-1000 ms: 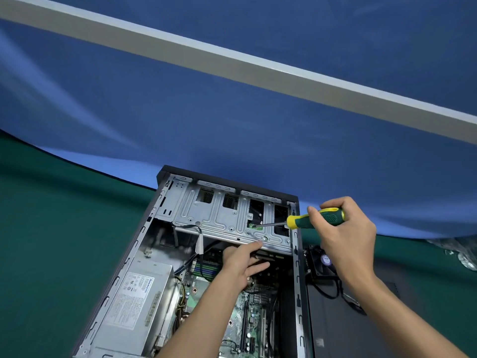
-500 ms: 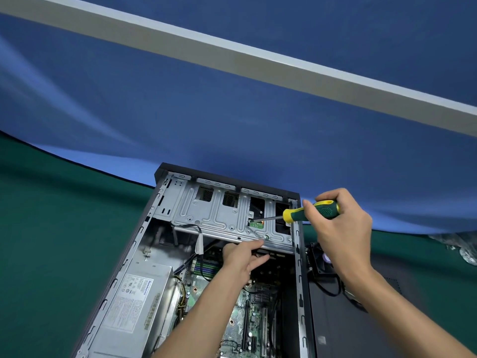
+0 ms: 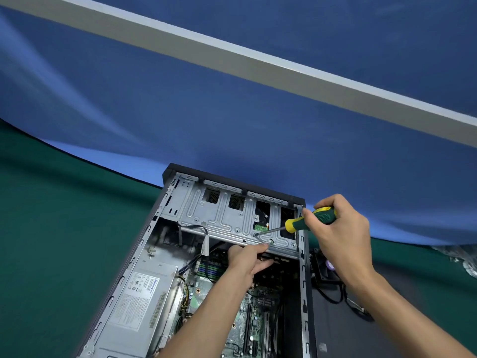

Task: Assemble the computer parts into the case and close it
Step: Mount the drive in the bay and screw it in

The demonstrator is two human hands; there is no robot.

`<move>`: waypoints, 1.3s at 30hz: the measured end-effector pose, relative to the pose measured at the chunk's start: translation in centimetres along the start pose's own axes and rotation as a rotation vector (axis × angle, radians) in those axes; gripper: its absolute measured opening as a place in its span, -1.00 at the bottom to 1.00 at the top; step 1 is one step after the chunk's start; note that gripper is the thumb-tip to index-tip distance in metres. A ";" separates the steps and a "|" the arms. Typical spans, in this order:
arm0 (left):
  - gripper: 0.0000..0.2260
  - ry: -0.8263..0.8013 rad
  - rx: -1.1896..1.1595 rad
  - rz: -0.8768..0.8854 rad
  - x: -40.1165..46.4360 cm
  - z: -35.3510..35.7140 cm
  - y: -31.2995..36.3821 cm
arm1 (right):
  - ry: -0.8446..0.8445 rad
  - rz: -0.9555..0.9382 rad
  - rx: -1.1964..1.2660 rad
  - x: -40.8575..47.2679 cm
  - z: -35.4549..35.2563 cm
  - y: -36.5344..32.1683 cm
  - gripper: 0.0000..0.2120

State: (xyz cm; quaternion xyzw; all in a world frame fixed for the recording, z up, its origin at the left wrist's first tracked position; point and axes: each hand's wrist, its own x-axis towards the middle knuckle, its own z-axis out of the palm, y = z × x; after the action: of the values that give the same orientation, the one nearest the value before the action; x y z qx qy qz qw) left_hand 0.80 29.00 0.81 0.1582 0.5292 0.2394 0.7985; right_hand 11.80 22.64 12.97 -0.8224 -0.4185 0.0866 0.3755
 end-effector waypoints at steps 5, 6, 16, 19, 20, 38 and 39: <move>-0.79 -0.004 -0.024 0.018 -0.4 0.1 0.1 | -0.078 -0.117 -0.202 0.8 -0.2 -1.9 -0.79; -0.81 -0.006 -0.026 0.025 -0.5 0.1 0.1 | -0.111 -0.152 -0.264 1.0 -0.2 -2.6 -0.79; -0.54 -0.001 0.026 -0.033 -0.9 0.0 0.3 | -0.406 -0.163 -0.634 3.1 1.5 -9.5 -0.71; -0.51 -0.004 0.053 -0.011 -0.8 0.1 0.0 | -0.387 -0.134 -0.759 3.3 1.6 -10.5 -0.58; -0.51 -0.006 0.055 -0.004 -0.7 0.1 0.0 | -0.438 -0.109 -0.729 3.7 1.6 -10.7 -0.64; -0.65 0.022 0.039 0.020 -0.8 0.3 0.1 | -0.688 0.040 -0.641 4.5 0.1 -10.1 -0.82; -0.63 0.023 0.040 0.019 -0.8 0.4 0.1 | -0.677 0.018 -0.623 4.4 0.1 -9.9 -0.85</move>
State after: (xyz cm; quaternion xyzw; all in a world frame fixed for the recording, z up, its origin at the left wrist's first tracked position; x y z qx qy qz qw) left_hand 0.84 28.62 1.61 0.1764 0.5415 0.2383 0.7867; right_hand 8.35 29.64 20.51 -0.8250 -0.5167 0.2239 -0.0482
